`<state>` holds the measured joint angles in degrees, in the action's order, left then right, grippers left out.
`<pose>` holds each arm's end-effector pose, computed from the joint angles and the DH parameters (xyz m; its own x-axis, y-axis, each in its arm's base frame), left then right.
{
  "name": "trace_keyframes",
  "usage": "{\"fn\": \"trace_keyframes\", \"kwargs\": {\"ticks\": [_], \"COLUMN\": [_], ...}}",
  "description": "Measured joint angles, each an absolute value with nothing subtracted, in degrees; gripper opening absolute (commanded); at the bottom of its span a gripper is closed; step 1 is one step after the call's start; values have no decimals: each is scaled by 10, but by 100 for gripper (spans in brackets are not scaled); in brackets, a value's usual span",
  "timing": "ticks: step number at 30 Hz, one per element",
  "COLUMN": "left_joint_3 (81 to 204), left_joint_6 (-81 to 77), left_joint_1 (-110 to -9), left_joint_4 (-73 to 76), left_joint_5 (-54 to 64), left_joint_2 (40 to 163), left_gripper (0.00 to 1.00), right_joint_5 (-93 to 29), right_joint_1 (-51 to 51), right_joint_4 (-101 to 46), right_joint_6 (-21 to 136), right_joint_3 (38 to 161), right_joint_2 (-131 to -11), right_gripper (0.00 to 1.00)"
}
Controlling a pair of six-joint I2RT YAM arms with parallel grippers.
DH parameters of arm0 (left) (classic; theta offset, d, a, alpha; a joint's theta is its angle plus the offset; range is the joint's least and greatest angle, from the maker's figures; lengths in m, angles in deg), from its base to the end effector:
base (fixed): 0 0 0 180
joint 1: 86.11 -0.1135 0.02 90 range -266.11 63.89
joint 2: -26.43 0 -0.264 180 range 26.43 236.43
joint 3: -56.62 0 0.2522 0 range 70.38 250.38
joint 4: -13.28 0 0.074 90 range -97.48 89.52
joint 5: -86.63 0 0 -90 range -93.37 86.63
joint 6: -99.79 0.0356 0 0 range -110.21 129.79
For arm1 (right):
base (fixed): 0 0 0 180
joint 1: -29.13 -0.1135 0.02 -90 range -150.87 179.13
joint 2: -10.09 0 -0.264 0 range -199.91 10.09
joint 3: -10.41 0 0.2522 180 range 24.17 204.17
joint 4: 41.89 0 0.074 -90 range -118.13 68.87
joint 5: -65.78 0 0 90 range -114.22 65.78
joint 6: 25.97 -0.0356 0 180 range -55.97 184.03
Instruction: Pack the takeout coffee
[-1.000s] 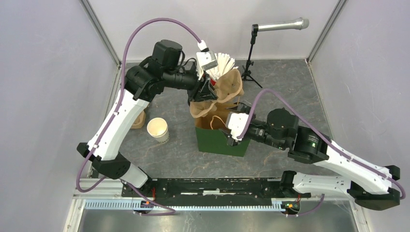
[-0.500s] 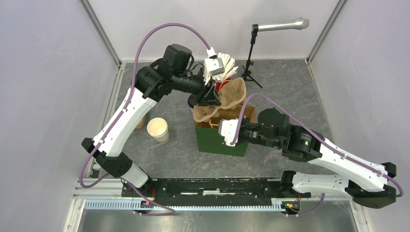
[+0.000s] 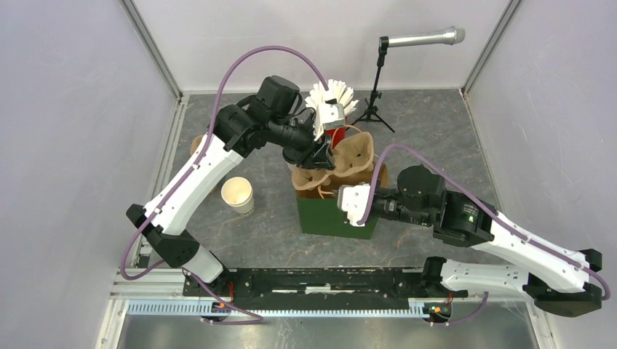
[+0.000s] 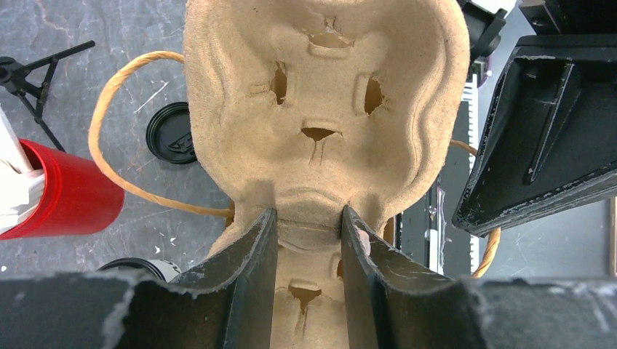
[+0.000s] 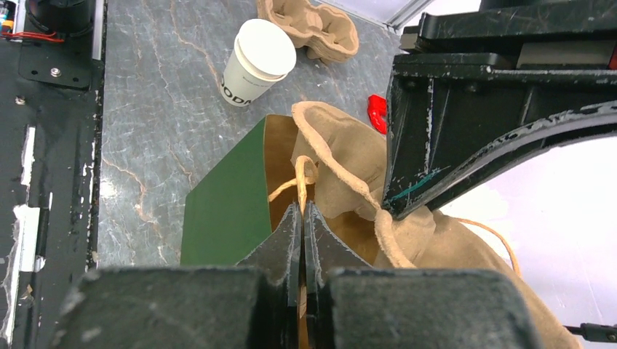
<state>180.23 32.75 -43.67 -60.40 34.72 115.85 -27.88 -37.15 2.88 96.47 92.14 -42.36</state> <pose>0.2100 -0.2218 0.4543 -0.0879 0.4964 -0.8636 0.9956 0.0716 -0.0602 0.0722 0.1699 0.4169 0.4127 -0.3915 -0.8224 -0.8496 0.1601 -0.5025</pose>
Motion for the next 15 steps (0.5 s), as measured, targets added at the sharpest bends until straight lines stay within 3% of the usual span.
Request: {"fn": "trace_keyframes", "kwargs": {"ticks": [15], "left_joint_3": [1777], "left_joint_6": [360], "left_joint_1": [-390], "left_joint_4": [-599], "left_joint_5": [342], "left_joint_2": [1177], "left_gripper": [28], "right_joint_5": [-343], "right_joint_1": [-372], "right_joint_4": [27], "right_joint_6": [988], "right_joint_3": [863], "right_joint_2": [-384], "right_gripper": [0]}}
